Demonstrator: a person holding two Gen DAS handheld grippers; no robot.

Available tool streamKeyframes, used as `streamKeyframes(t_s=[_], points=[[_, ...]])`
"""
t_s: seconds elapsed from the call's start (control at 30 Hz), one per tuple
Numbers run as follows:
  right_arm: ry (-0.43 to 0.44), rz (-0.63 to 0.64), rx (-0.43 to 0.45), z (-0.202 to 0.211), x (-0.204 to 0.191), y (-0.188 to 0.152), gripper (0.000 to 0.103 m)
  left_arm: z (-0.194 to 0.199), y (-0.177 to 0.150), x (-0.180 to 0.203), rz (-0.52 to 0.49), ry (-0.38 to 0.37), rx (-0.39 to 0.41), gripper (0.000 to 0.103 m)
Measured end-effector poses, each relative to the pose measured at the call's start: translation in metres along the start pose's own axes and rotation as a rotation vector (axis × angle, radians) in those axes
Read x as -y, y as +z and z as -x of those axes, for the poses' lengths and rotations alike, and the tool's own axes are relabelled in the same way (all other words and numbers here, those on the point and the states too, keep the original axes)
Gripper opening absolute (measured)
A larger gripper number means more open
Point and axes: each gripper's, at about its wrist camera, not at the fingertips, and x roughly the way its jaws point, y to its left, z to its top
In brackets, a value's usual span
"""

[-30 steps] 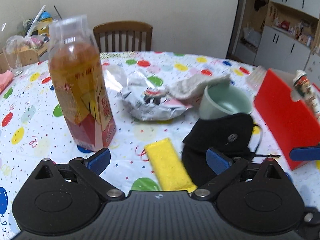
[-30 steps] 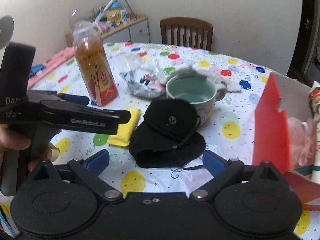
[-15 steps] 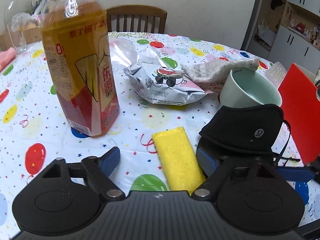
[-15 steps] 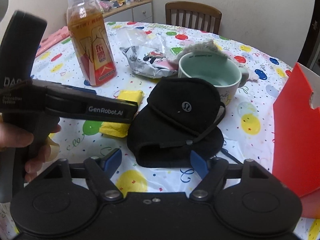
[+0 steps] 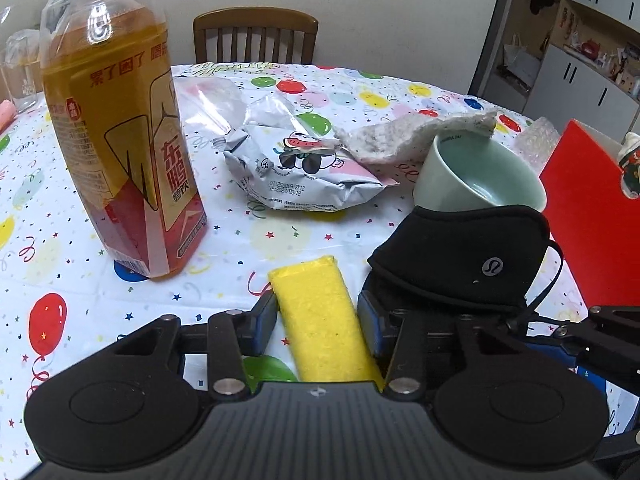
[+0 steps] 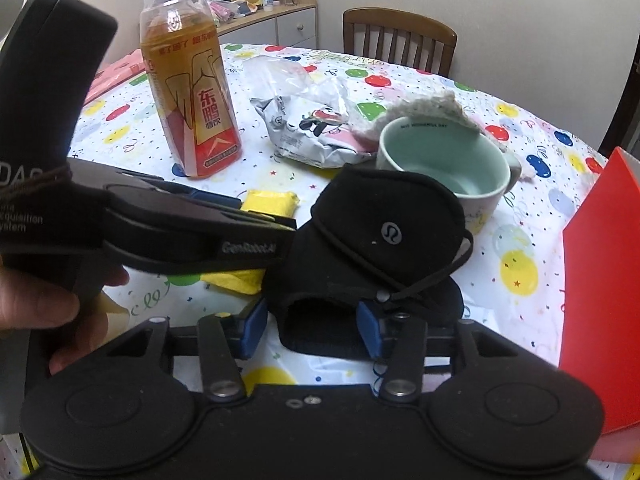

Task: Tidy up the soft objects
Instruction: 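Grasp the yellow sponge with the left tool while the right tool grasps the black fabric pouch, then lift the yellow sponge and black pouch and carry both toward the box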

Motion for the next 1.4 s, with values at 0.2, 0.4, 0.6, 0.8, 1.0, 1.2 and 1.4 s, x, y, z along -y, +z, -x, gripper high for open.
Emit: streamKeyframes(t_s=[0.2,0.4,0.6,0.8,1.0,1.2,1.4], points=[[0.005,0.037,0.002,-0.002,-0.008,0.003,0.018,0.0,0.001,-0.005,0.021,-0.016,-0.008,0.043],[0.013,0.044,0.04,0.01,-0.013,0.003,0.005,0.003,0.0,-0.011,0.031,-0.022,-0.014,0.043],[0.028,0.005,0.099,0.038,-0.008,0.007,0.004,0.014,-0.002,-0.016,0.04,-0.03,-0.011,0.042],[0.038,-0.041,0.149,0.072,0.001,0.007,0.003,0.031,0.0,-0.02,0.043,-0.047,-0.013,0.041],[0.044,-0.081,0.195,0.104,0.006,0.007,0.003,0.049,0.001,-0.015,0.021,-0.06,-0.014,0.04],[0.046,-0.158,0.234,0.128,0.021,0.004,0.003,0.069,0.003,-0.004,0.023,-0.08,0.002,0.037],[0.045,-0.215,0.278,0.155,0.042,0.0,0.003,0.087,0.008,0.011,-0.017,-0.11,0.009,0.016]])
